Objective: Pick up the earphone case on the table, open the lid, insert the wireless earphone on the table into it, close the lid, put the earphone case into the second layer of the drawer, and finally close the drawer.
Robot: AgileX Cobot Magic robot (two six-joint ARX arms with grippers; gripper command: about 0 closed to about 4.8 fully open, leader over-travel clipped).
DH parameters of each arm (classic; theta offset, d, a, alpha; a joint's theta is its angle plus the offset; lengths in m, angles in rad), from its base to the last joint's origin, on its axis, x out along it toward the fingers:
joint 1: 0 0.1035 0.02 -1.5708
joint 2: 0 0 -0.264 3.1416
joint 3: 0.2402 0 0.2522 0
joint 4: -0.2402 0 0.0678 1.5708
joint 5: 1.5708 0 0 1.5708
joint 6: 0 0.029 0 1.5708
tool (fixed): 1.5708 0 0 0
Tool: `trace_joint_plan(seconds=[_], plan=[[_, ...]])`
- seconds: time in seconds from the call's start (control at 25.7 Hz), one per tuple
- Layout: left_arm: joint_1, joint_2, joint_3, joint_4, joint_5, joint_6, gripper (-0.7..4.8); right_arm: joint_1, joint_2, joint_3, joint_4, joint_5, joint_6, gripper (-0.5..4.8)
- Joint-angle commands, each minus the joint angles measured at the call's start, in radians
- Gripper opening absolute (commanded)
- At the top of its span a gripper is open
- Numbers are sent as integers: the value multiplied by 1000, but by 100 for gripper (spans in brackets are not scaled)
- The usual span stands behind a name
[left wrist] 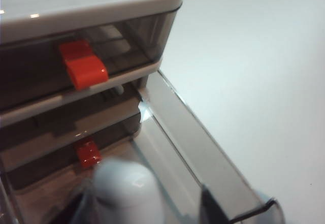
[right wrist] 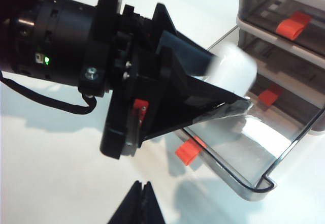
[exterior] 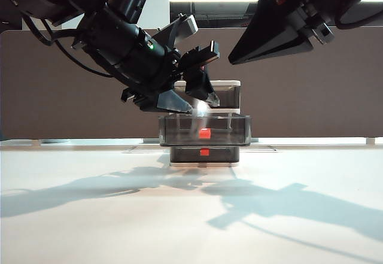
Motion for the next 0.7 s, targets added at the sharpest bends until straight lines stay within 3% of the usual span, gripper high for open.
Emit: trace_joint_plan(seconds=[0.04,0.35,0.43,0.51,0.7], plan=[[0,-4,3,17,3,1,239,0,-5,5,5,1,0,-1],[0,-39,29,-14,3,8,234,-2,-5,5,5,4,4,-1],[2,-61,53,-42,3,47,190,-2,-5,5,5,4,9,-1],[21,-86,122,-76,3,133,-3,-2,-5,5,5,0,8,0],[79,-78,219,-80,3,161,-6,-2,-4,5,5,0,16,0]])
